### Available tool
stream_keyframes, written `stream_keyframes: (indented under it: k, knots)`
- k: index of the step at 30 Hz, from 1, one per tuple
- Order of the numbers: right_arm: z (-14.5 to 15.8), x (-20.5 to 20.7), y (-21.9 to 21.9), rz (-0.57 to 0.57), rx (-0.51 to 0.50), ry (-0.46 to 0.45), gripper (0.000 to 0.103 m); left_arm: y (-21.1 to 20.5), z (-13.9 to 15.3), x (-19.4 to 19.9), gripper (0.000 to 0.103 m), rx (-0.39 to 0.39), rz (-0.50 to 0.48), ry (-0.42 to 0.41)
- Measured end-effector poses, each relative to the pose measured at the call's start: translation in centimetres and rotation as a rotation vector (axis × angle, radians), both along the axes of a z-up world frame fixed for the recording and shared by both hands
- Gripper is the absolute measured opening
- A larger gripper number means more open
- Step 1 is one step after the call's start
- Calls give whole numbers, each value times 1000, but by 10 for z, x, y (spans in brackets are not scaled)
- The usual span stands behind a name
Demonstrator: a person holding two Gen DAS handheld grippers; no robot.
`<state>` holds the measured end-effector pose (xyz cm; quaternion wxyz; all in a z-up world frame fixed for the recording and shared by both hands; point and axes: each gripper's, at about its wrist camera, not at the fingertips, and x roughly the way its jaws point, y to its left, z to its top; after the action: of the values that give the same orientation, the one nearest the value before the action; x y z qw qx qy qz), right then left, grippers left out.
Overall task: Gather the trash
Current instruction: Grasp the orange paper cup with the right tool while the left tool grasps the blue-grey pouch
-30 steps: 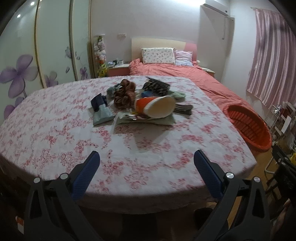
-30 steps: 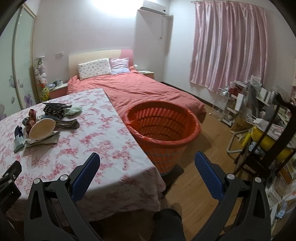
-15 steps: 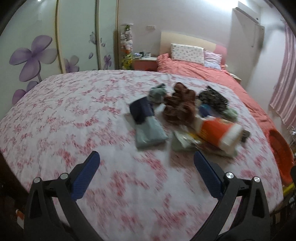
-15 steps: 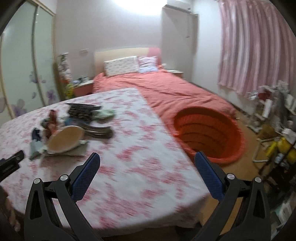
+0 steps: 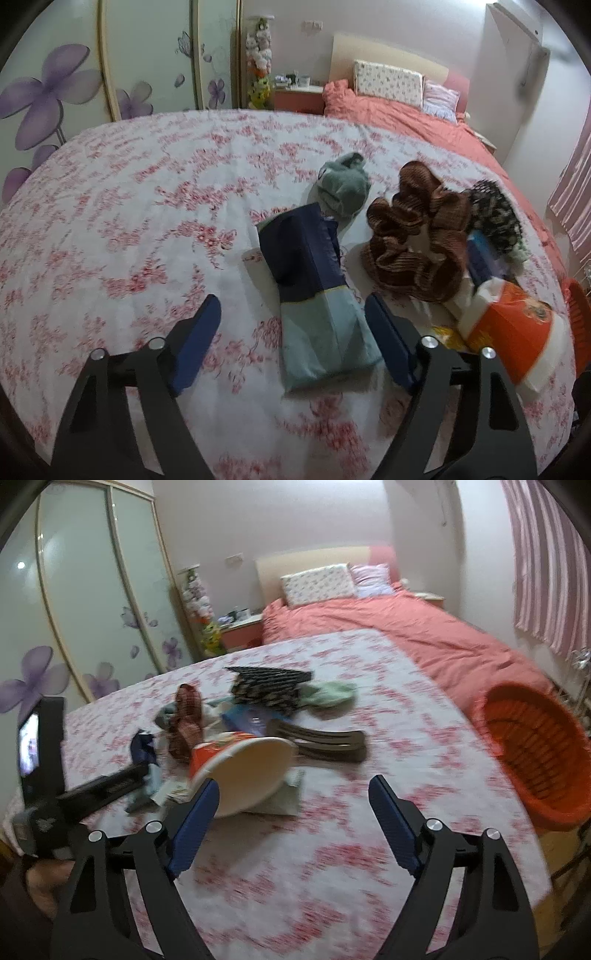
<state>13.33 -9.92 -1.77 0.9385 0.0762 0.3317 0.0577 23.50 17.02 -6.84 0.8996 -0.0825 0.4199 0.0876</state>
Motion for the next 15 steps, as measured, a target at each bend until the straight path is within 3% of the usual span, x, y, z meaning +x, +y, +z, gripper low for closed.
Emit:
stream_keyframes:
  k: [4,6,10,12,14,15]
  knots:
    - [-11,18,20,62,31,41,75,3,-9,6,65,-28,-21,17]
    - [-17,26,30,96,45,63,67,3,-8,8,59,-23,-37,15]
    - [-26,38,43,138,66,101,51,10,-7,10,58,-12,-32,18]
    - [-27,42,48,161,77,102,29,15,-8,10,59,-19,-26,22]
    - [-26,44,54,198,84,98,12,16,-8,10,60,-26,-27,26]
    - [-23,42,54,204,81,89,8,16,-8,11,60,-28,-29,27]
